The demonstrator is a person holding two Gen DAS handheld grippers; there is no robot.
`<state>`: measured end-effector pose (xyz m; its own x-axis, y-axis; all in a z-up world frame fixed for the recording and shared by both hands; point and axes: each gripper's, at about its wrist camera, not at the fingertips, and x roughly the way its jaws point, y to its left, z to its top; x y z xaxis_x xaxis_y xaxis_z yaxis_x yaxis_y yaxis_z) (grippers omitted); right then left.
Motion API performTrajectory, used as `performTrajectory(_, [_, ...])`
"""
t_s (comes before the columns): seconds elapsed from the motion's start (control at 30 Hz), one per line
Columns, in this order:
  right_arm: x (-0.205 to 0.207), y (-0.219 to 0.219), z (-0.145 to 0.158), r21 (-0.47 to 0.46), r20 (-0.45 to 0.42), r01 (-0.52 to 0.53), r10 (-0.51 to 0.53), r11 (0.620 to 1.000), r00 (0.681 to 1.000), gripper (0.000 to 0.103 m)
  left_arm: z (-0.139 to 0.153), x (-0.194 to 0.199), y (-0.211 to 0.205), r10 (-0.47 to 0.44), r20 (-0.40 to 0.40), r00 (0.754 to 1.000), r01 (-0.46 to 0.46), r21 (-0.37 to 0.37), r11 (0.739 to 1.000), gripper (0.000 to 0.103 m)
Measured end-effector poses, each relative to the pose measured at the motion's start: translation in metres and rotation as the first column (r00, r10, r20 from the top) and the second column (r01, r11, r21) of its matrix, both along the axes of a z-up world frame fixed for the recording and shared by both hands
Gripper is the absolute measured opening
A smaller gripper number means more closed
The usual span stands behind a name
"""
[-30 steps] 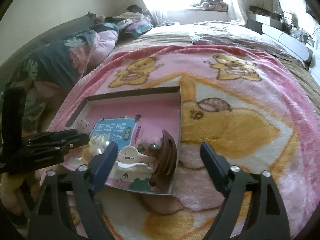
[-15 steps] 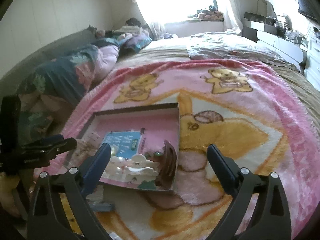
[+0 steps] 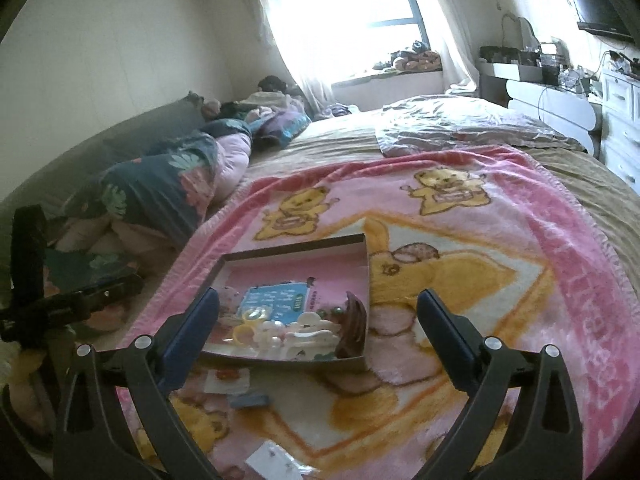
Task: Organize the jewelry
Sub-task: 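Lift both tools up and away from the box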
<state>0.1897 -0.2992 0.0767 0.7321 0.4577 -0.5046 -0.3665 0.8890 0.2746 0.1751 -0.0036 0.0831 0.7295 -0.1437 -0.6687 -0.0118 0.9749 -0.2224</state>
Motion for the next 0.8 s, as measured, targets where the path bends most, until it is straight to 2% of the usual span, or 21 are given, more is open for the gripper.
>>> performTrajectory(0.37, [-0.039,0.009,0.024,-0.001,0.061,-0.032,0.032,0.999,0.998,0.099,0.014,-0.034,0.016,0.025,0.036,0.999,-0.025,-0.014,1.000,0.094])
performTrajectory(0.8, [-0.070,0.024,0.018,-0.075,0.065,-0.077,0.082,0.994,0.994,0.099,0.008,-0.066,0.018,0.016,0.038,0.999,-0.016,0.000,1.000,0.094])
